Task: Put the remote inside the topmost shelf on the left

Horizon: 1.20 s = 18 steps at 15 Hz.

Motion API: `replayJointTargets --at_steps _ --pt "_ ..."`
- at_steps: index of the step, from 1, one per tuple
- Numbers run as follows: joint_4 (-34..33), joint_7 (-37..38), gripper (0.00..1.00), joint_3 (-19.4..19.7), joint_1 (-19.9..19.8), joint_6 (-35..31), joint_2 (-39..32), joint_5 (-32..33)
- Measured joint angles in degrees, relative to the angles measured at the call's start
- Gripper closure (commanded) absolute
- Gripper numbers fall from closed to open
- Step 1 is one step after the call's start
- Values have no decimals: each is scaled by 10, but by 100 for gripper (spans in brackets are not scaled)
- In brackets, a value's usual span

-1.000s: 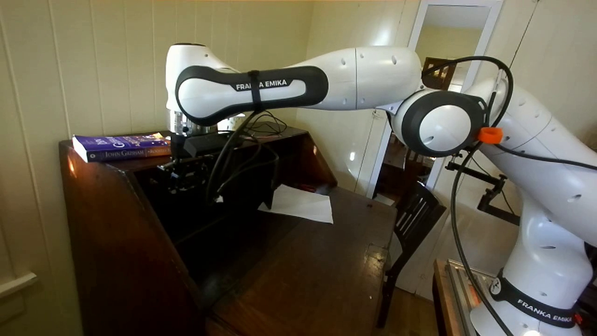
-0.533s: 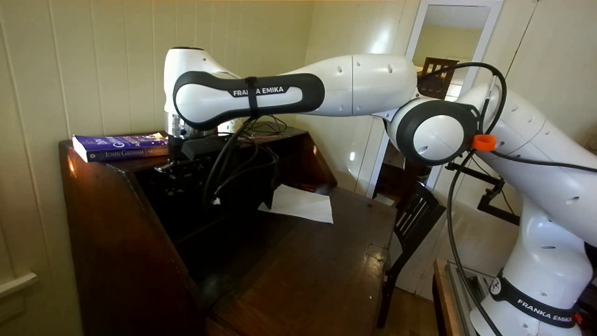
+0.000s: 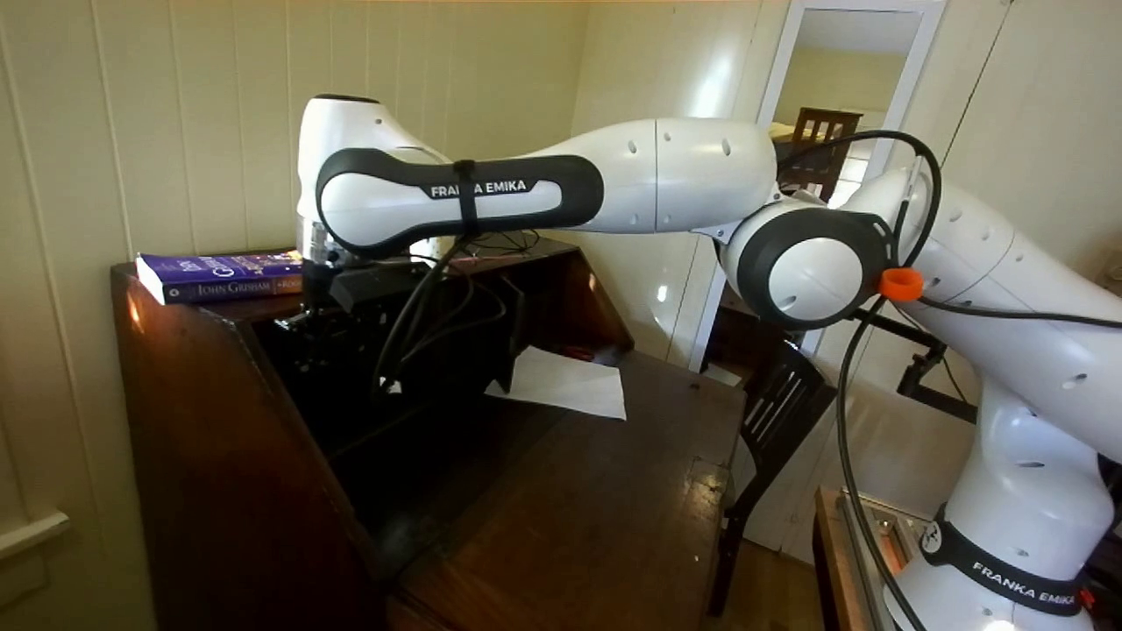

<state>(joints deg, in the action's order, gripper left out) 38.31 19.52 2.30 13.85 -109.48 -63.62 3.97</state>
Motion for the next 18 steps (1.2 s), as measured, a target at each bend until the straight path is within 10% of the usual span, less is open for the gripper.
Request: replayJointTargets --at_steps 3,4,18 --pt "-8 0 39 0 1 -1 -6 0" --pt "-10 0 64 0 1 -1 -6 0" --pt "-10 -7 64 -4 0 -9 -11 0"
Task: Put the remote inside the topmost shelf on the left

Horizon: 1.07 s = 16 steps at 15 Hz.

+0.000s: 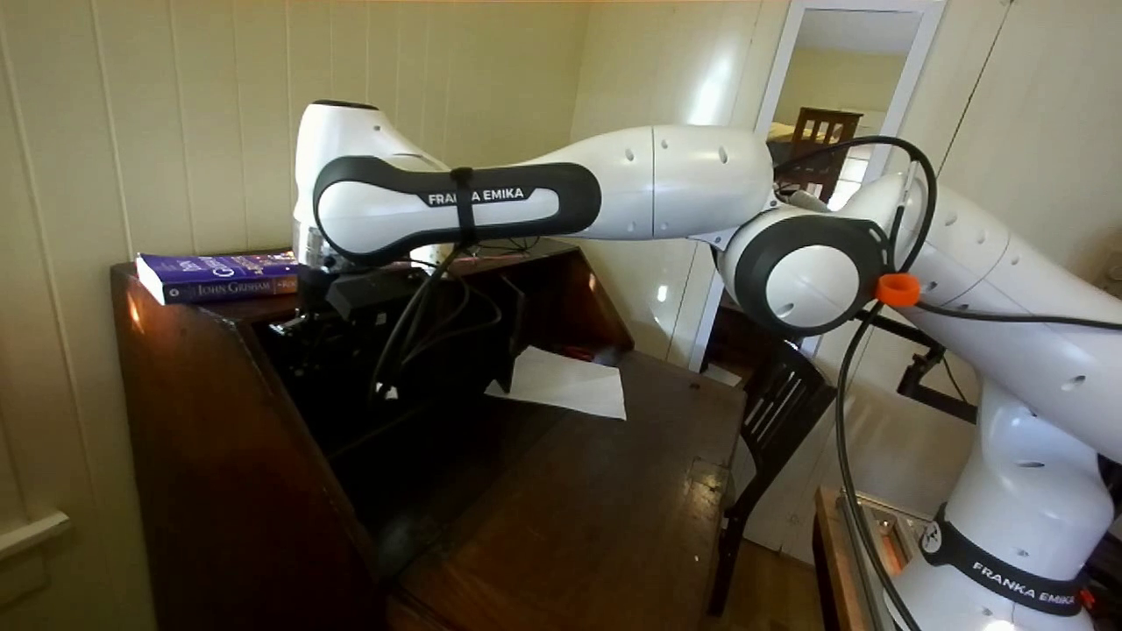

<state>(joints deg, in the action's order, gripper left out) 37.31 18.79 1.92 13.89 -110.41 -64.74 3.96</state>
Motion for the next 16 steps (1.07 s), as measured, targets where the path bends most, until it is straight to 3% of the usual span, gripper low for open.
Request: replayJointTargets --at_steps 3,4,5,8,16 --pt "-1 -8 64 0 0 -16 -5 0" --pt "-1 -10 49 0 0 -19 -6 0" --pt "-1 -10 14 0 0 -20 -8 0" --pt "-1 -10 1 0 0 -21 -9 0" --pt "-8 14 0 6 5 -15 -3 0"
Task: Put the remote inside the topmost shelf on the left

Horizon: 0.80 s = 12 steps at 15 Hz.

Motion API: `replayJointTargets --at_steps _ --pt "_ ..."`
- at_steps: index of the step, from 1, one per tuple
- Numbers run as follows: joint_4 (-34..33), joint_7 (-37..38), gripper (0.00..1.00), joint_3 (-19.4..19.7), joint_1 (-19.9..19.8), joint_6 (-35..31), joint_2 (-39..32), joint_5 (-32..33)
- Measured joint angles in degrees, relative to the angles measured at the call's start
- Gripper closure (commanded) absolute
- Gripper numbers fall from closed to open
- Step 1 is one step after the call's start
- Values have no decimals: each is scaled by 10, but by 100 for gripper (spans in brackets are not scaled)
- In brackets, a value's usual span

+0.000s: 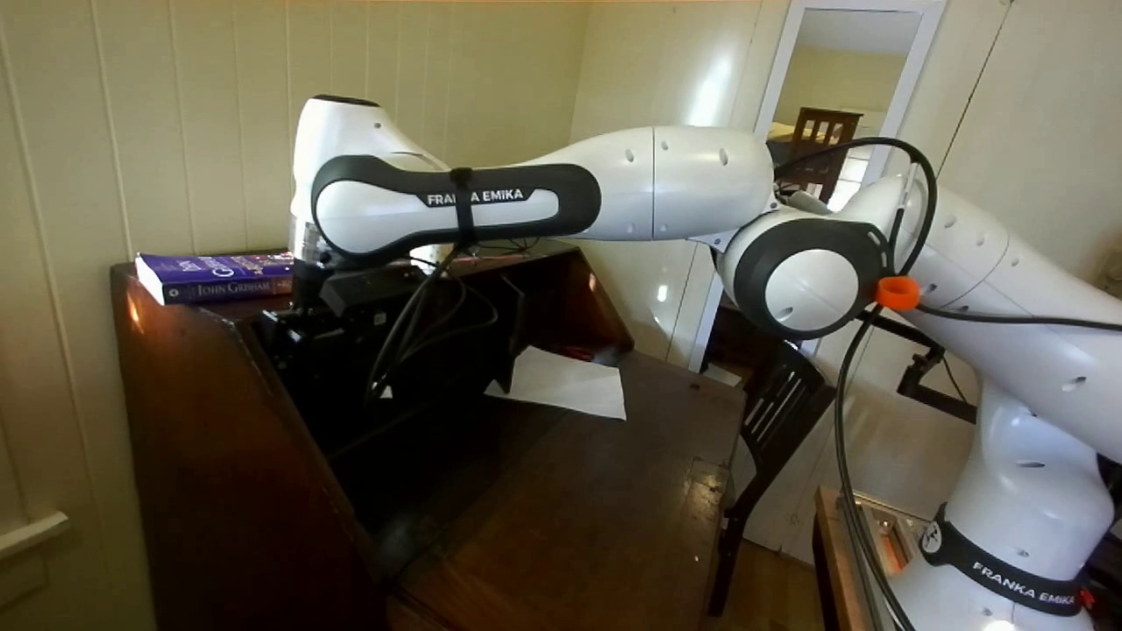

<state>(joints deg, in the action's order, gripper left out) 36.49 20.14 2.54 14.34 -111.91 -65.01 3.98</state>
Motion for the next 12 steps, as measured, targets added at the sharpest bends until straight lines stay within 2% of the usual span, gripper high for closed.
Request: replayJointTargets --at_steps 5,9,12 --pt "16 91 0 34 32 64 44 14" --pt "68 123 0 49 48 118 112 15" --pt "127 95 0 43 49 85 170 14"
